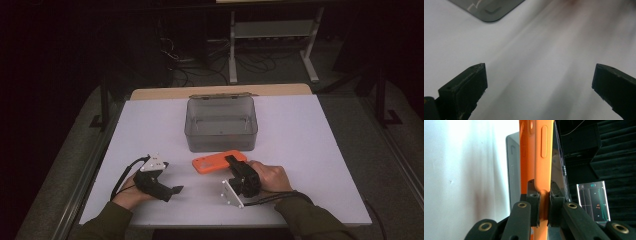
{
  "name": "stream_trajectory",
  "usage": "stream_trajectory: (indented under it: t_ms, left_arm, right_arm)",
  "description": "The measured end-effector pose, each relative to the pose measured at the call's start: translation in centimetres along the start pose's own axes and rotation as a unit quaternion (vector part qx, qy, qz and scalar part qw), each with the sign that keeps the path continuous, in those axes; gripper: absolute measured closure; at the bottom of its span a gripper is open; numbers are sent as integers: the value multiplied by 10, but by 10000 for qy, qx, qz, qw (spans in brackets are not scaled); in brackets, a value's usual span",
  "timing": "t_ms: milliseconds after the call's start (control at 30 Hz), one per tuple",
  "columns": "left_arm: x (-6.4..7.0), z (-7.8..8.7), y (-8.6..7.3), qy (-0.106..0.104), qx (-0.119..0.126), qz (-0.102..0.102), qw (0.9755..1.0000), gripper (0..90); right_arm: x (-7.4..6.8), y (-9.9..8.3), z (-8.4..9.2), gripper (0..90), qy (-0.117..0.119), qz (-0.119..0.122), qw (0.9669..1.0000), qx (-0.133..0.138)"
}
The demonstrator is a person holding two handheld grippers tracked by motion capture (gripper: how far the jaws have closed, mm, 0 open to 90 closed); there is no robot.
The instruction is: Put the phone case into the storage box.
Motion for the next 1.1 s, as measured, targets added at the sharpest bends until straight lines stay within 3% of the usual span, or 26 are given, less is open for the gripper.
stream_trajectory:
  t_ms: [667,833,1100]
  left_arm:
    - [1,0,-2,-27,-66,-55,10000,0]
    - [1,-1,-2,-33,-70,-52,10000,0]
    - [1,0,-2,-38,-76,-60,9999,0]
  right_arm:
    - [3,-6,-3,813,369,-756,9964,-123]
    - [4,-8,-4,813,512,-972,9938,-156]
    - [6,-11,-5,813,750,-1438,9866,-192]
Point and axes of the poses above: each handheld gripper's, and its own axes: z roughly backward along the jaws, y roughly out of its top, x roughly to its right, the point moved 10 cm from there along -z, roughly forward along the jaws, and after that the axes turned 12 degrees about -z, right-handed, at the moved point
